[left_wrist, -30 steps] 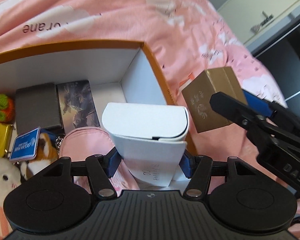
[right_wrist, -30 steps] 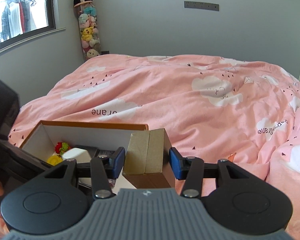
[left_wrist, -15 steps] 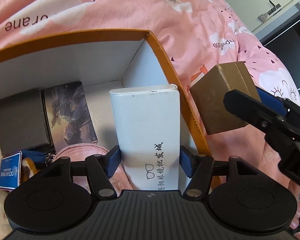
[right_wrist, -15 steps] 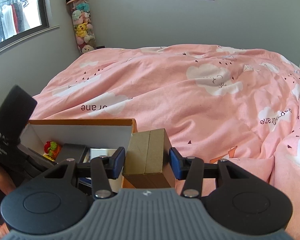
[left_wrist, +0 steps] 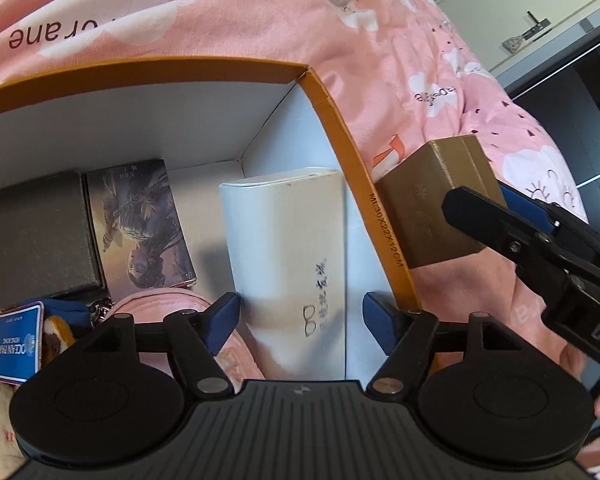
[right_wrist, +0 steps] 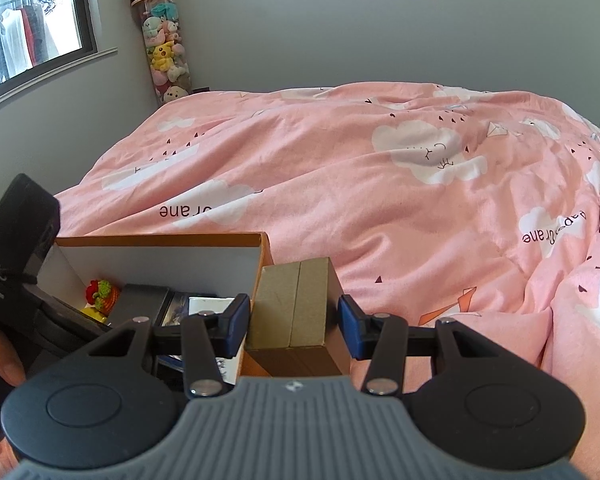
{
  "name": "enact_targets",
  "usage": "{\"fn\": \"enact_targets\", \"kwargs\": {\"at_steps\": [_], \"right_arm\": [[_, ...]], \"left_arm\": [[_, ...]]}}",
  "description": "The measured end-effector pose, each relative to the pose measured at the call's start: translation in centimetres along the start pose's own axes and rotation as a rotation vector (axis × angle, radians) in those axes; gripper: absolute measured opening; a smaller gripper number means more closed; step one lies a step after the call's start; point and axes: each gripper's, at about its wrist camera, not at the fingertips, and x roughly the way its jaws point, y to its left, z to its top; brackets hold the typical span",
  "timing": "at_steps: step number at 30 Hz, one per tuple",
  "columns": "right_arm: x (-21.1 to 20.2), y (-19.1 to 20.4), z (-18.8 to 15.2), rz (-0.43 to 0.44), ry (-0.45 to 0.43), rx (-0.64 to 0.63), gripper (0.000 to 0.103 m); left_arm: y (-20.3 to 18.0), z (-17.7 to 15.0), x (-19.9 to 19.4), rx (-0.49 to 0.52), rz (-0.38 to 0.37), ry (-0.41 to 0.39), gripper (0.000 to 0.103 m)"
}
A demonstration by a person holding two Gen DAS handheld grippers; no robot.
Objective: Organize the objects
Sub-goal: 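Lower the white tube into the orange box and open the left tool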
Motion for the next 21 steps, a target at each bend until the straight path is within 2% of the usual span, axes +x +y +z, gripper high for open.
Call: {"fn": "enact_targets", "kwargs": {"at_steps": [5,8,11,13,15,18,21], "right_arm": [[-0.4,0.2,0.7,0.015,-0.006,-0.037,0.050],[-0.6,0.5,1.2,0.019,-0.010,-0.076,0.050],[-0.9,1.2,1.8,0.058,-0.025,-0.125,0.050],[-1.1,2.1,2.1,0.085,-0.036,-0.187,0.050],[-1.0,3.1,2.4,0.095,-0.037,-0.251,0.050],[-0.3,4.3,2.9,0.082,-0.018,-0.327,0.050],[0.4,4.4,3.3,0.038,-0.017,-0.357,0.050]], "left_arm": [[0.1,0.3,-1.5,0.051,0.005,-0.059,0.083],[0.9,0.8,-2.7,0.025,0.013,-0.109,0.081],[1.6,1.2,-3.8,0.030,0.029,-0.157,0.078],[1.5,1.7,-4.0,0.073,0.052,-0.175,0.077],[1.0,2.2,-3.6,0.160,0.077,-0.177,0.076],[0.7,3.0,-2.1,0.268,0.090,-0.135,0.064],[0.6,3.8,-0.2,0.305,0.102,-0.110,0.057]]}}
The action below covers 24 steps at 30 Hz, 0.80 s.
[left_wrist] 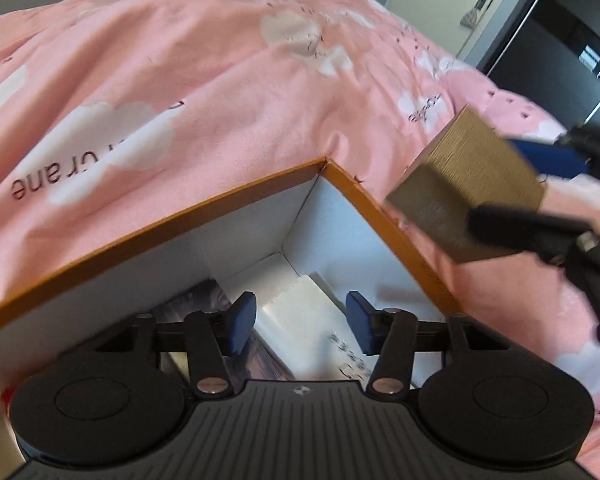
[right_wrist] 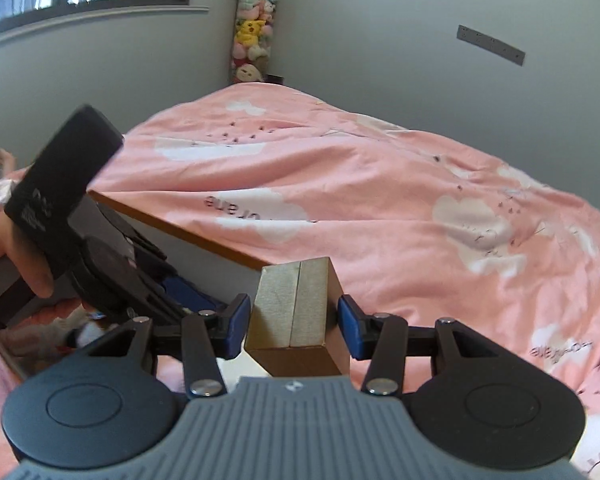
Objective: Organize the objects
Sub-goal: 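Lower the white tube into the orange box and open the left tool, then lower the gold box into the orange box with the right tool while the left tool withdraws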
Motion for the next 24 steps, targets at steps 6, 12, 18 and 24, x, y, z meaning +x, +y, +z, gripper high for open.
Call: {"fn": "enact_targets", "kwargs": {"at_steps": [6,12,18,24], "right_arm": [[0.7,-1.5,0.0,-0.018,0.010,0.048,0.050],[1.2,-1.6,-0.4,-0.038,0.008,0.036,0.050],[1.6,-1.7,-0.3,-0.023,0.009,0.036,0.050],[1.6,-1.3,-0.3,0.023,0.010,-0.022,0.050]], "left_arm": [[1.3,0.8,2.8,-0.080,-0.013,0.018,0.043],[2.0,0.7,4.3,-0.159,-0.032,0.076,0.033],[2.4,0.4,5.0,-0.205,-0.113,0.122,0.033],[2.6,0.1,2.0,-0.192,-0.086,0.040,0.033]]}}
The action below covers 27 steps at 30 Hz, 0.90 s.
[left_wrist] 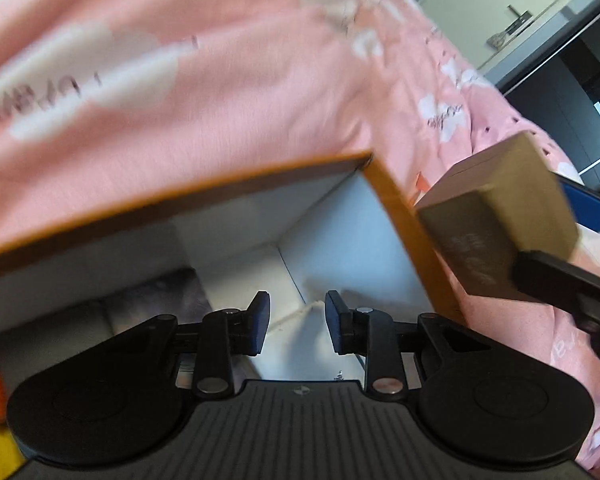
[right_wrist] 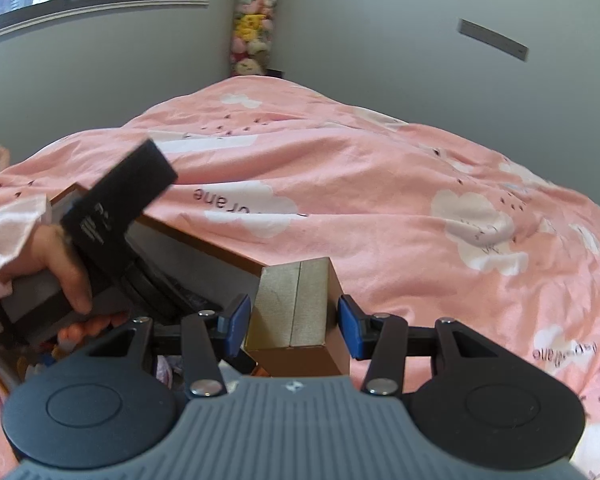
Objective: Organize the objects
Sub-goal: 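Lower the gold box into the orange box with the right tool while the left tool withdraws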
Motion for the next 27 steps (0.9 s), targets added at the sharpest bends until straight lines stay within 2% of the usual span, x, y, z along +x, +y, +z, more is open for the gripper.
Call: {"fn": "enact_targets", "kwargs": {"at_steps": [4,7,8,9,11,12,15,19,20,21,23,27], "right_arm": [[-0.6,1.3,0.5,0.015,-0.041,-0.134,0.050],[-0.9,2.5,1.3,0.076,-0.068,-0.231,0.049],[-0.7,2.9,1.6,0.113,-0.059,-0.259,0.035],[-0.3,3.5,1.8,0.143,-0.048,-0.293,0.012],[0.9,4.6,2.2,0.187,-0.009,-0.365,0.012],[1.7,5.2,2.3,0.179,0.013,-0.402,0.010],[4.2,6.6,2.5,0.155,0.082,-0.495,0.010],[5.3,7.0,2.9,0.170,0.137,-0.486,0.011],[5.2,7.2,3.0,0.179,0.146,-0.486,0.013],[5.2,7.5,2.9,0.185,0.154,-0.493,0.020],[5.1,8.3,2.5,0.184,0.171,-0.528,0.027],[5.2,9.6,1.4,0.203,0.213,-0.578,0.032]], "left_arm": [[0.3,-0.8,-4.0,-0.034,0.079,-0.086,0.033],[1.1,-2.1,-6.6,-0.101,0.115,-0.143,0.034],[1.3,-2.5,-7.1,-0.121,0.117,-0.157,0.034],[1.5,-3.0,-7.5,-0.136,0.121,-0.170,0.035],[1.6,-3.8,-7.6,-0.164,0.133,-0.191,0.035],[1.7,-4.2,-7.6,-0.177,0.134,-0.196,0.035],[2.1,-5.1,-7.2,-0.205,0.126,-0.197,0.036],[2.6,-5.7,-6.8,-0.222,0.117,-0.199,0.036],[2.8,-5.8,-6.7,-0.227,0.112,-0.199,0.036],[2.9,-5.8,-6.6,-0.231,0.108,-0.200,0.036],[2.9,-5.7,-6.3,-0.234,0.105,-0.207,0.036],[2.9,-5.1,-5.6,-0.247,0.090,-0.211,0.036]]}}
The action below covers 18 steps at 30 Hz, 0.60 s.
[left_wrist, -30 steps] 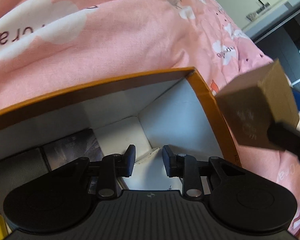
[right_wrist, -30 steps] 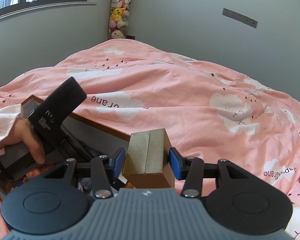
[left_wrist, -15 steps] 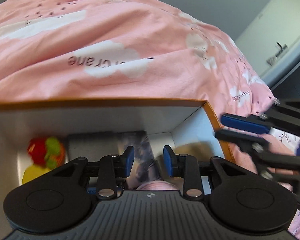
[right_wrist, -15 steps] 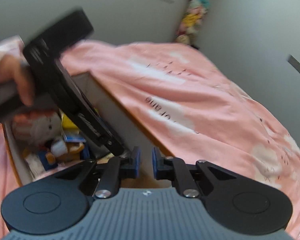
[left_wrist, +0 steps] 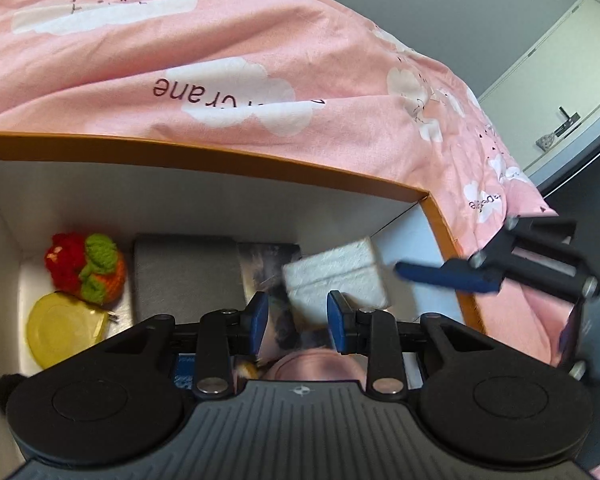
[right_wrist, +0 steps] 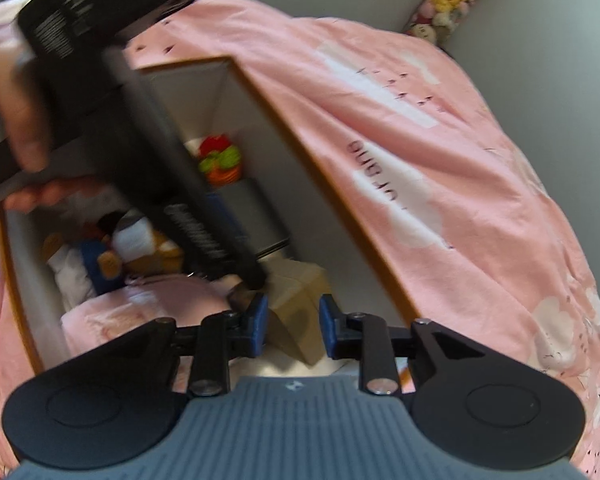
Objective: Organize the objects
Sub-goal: 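Lower the gold box into the orange box with the right tool while the left tool withdraws, then set the gold box in the box corner and open the right tool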
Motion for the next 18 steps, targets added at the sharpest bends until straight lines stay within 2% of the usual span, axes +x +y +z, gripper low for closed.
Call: {"fn": "enact_targets", "kwargs": {"at_steps": [3,7,11,14,16,18], "right_arm": [[1.4,1.0,-0.1,-0.065,0.045,-0.062,0.036],[3.0,1.1,-0.3,-0.168,0.099,-0.101,0.036],[3.9,0.2,-0.8,-0.204,0.119,-0.093,0.032],[4.0,0.2,-1.2,-0.209,0.111,-0.093,0.034],[4.3,0.8,-1.5,-0.232,0.125,-0.136,0.037],[4.5,1.5,-1.8,-0.262,0.146,-0.186,0.036]], "left_arm": [[-0.2,0.8,0.6,-0.011,-0.010,-0.011,0.036],[-0.3,2.2,1.6,-0.033,-0.037,-0.004,0.036],[-0.2,2.8,2.6,-0.068,-0.085,0.024,0.036],[0.2,2.7,3.2,-0.102,-0.128,0.030,0.037],[0.3,2.6,3.5,-0.111,-0.138,0.034,0.042],[0.3,2.6,3.5,-0.111,-0.151,0.037,0.042]]}}
